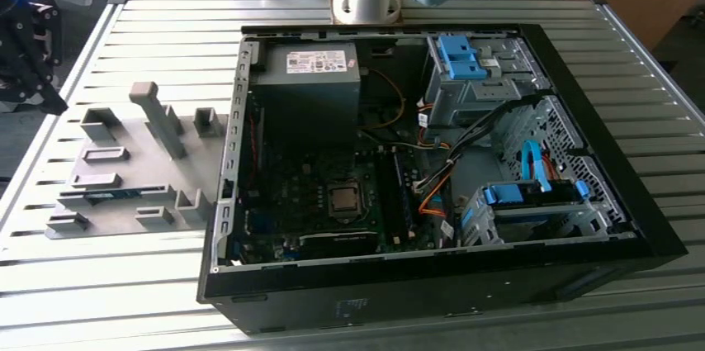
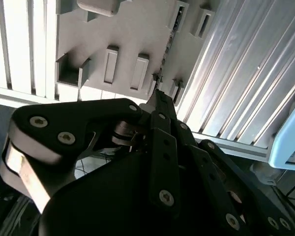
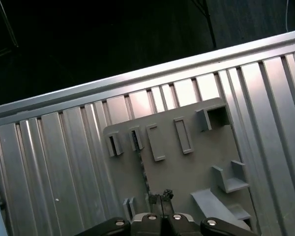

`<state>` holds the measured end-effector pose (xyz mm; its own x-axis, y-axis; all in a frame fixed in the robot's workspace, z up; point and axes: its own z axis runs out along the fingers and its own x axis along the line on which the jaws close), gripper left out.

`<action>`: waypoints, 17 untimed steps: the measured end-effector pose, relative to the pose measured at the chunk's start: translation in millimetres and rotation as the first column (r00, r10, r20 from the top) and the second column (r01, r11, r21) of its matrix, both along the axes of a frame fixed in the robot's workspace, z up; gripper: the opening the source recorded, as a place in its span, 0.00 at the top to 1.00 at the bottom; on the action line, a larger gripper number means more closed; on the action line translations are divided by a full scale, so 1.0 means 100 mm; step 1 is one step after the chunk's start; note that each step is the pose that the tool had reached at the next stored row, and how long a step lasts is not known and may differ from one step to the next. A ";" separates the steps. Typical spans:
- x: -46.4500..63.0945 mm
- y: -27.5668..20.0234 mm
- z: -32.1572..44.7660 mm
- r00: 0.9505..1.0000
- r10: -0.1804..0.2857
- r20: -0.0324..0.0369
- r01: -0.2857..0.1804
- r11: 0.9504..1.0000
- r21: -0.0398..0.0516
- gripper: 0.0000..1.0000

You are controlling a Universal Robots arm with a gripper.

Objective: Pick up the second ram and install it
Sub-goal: 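Pick up the second ram and move it above second insertion slot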

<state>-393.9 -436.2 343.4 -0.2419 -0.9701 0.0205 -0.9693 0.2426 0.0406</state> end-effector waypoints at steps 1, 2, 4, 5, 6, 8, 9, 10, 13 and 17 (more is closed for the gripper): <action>0.00 0.000 -0.001 1.000 0.018 0.000 -0.018 1.000 0.000 0.89; 0.00 0.000 -0.002 0.999 0.038 0.000 -0.038 0.999 0.000 0.89; 0.00 0.000 -0.006 0.997 0.074 0.000 -0.074 0.997 0.000 0.89; 0.00 0.000 -0.007 0.996 0.091 0.000 -0.091 0.996 0.000 0.89; 0.00 0.000 -0.008 0.994 0.109 0.000 -0.109 0.994 0.000 0.89; 0.00 0.000 -0.011 0.989 0.145 0.000 -0.145 0.989 0.000 0.89; 0.00 0.000 -0.014 0.986 0.164 0.000 -0.164 0.986 0.000 0.89; 0.00 0.000 -0.017 0.983 0.181 0.000 -0.181 0.983 0.000 0.89; 0.00 0.000 -0.026 0.972 0.234 0.000 -0.234 0.972 0.000 0.89; 0.00 -0.001 -0.045 0.971 0.238 0.000 -0.238 0.971 0.000 0.89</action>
<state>-394.3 -436.2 338.9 -0.0039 -0.9998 0.0204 -0.9992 0.0048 0.0404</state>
